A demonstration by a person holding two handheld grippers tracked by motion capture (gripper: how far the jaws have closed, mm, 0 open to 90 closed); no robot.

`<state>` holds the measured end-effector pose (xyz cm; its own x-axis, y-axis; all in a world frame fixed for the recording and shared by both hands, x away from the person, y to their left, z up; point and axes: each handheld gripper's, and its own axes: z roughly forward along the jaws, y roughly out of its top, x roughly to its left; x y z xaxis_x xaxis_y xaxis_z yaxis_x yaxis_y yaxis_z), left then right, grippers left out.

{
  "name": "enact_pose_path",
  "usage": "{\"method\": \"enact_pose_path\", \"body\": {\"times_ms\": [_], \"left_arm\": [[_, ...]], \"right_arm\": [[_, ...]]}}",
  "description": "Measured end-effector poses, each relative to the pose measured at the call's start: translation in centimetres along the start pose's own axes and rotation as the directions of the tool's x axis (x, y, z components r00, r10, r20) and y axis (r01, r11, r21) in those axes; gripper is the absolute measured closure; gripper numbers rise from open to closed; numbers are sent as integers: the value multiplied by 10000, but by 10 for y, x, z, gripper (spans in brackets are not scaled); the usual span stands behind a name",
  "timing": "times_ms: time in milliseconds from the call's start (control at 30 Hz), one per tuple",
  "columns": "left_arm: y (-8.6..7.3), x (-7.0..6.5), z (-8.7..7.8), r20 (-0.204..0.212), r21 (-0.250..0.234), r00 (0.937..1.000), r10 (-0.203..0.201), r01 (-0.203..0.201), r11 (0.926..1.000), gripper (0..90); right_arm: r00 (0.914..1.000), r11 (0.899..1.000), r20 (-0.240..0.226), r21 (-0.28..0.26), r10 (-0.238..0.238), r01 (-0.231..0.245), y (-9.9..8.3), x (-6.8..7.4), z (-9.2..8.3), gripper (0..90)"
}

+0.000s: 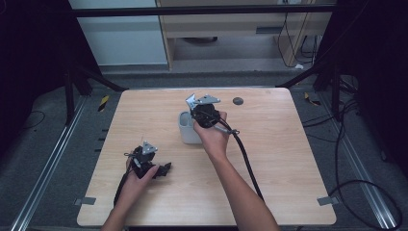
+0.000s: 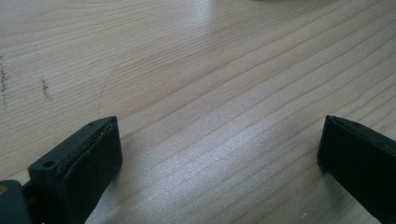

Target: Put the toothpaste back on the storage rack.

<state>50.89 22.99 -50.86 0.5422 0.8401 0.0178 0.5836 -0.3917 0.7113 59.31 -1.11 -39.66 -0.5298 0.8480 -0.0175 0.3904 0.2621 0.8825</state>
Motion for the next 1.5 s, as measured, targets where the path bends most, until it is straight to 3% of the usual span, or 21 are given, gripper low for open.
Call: {"method": "enact_pose_path", "body": {"times_ms": [1500], "left_arm": [[0, 0, 1, 11, -31, 10000, -21, 21, 10000, 0]], "right_arm": [[9997, 9983, -16, 534, 243, -242, 3, 0, 8, 777]]}}
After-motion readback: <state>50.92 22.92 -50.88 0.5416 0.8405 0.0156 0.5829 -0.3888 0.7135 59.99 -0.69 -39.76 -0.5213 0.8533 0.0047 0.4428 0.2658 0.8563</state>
